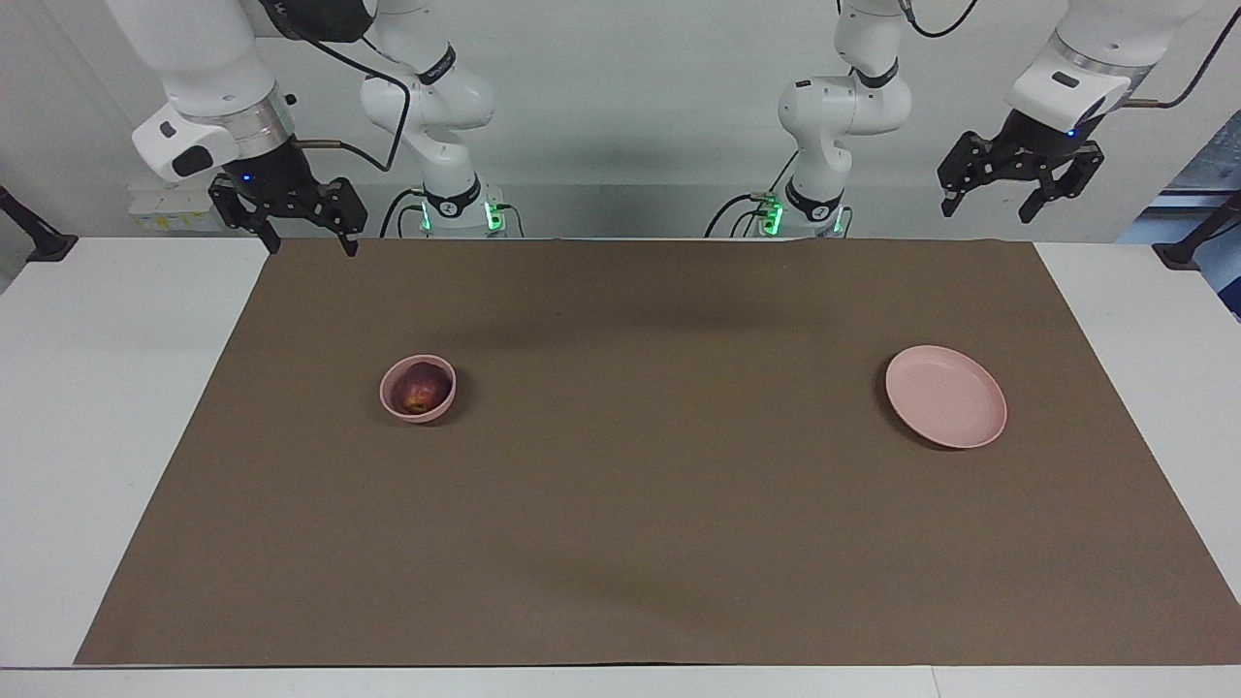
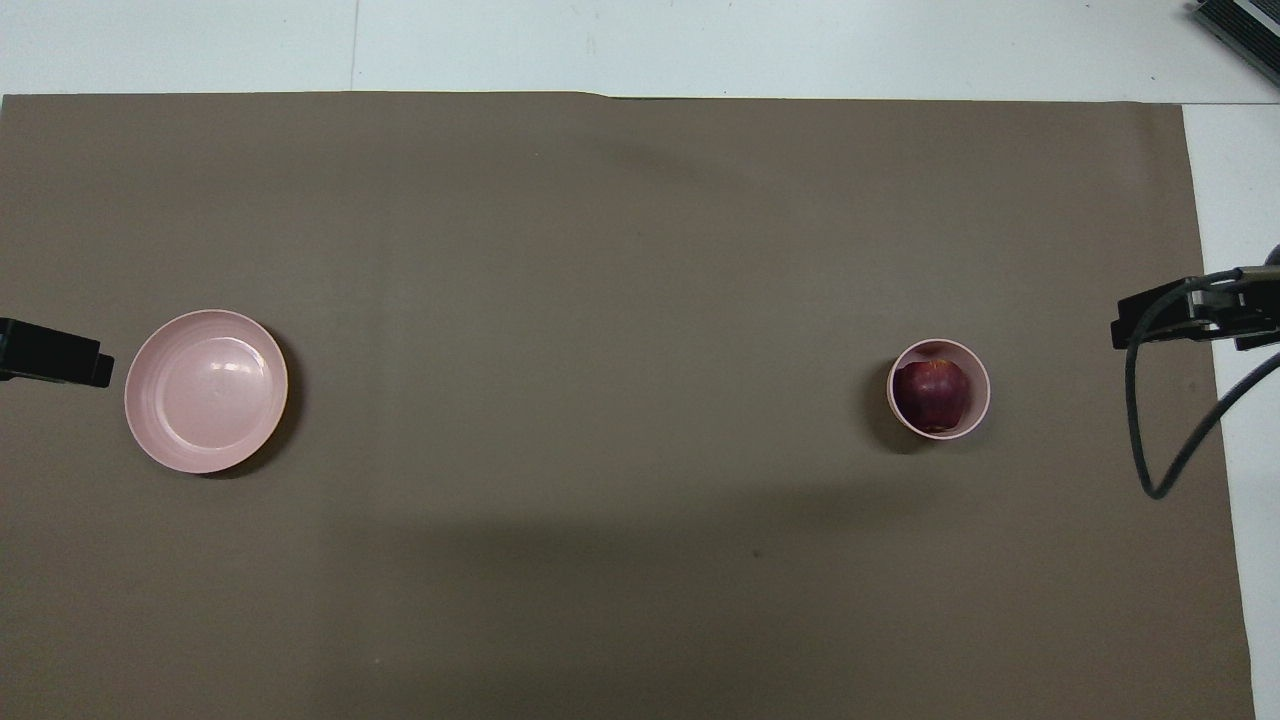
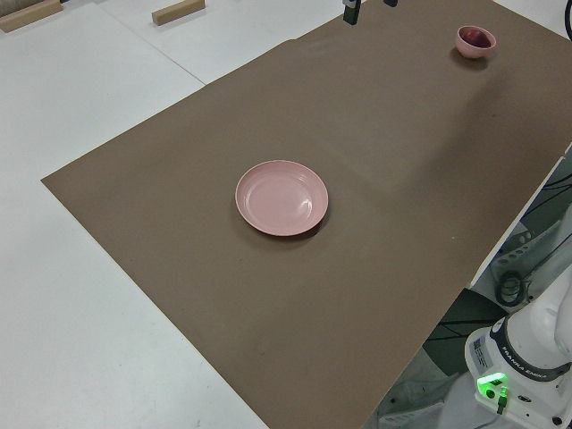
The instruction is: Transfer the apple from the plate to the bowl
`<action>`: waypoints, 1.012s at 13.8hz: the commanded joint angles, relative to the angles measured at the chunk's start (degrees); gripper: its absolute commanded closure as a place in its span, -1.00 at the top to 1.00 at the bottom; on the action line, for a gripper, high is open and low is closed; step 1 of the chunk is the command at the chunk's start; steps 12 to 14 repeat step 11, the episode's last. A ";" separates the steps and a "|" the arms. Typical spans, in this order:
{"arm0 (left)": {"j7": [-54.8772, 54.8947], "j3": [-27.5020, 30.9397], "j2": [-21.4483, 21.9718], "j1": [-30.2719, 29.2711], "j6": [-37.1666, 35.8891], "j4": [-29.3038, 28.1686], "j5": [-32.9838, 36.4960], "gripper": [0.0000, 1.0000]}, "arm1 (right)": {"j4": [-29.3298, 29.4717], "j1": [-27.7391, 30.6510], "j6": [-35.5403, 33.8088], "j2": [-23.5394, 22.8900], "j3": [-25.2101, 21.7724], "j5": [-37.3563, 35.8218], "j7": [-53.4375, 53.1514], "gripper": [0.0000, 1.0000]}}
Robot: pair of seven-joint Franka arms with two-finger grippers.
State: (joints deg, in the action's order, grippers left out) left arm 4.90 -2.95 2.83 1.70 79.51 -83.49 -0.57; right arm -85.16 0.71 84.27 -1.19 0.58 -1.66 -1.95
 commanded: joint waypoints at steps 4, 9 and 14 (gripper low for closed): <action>0.55 -0.39 0.86 -0.82 0.74 -0.88 0.22 1.00 | -1.33 0.78 0.90 1.10 0.65 0.78 -0.51 1.00; 0.46 -0.39 0.95 -0.82 0.47 -0.88 0.22 1.00 | -1.33 0.78 0.28 1.10 0.56 0.78 -0.51 1.00; 0.46 -0.39 0.95 -0.82 0.12 -0.97 0.22 1.00 | -1.15 0.78 0.28 1.10 0.56 0.78 -0.42 1.00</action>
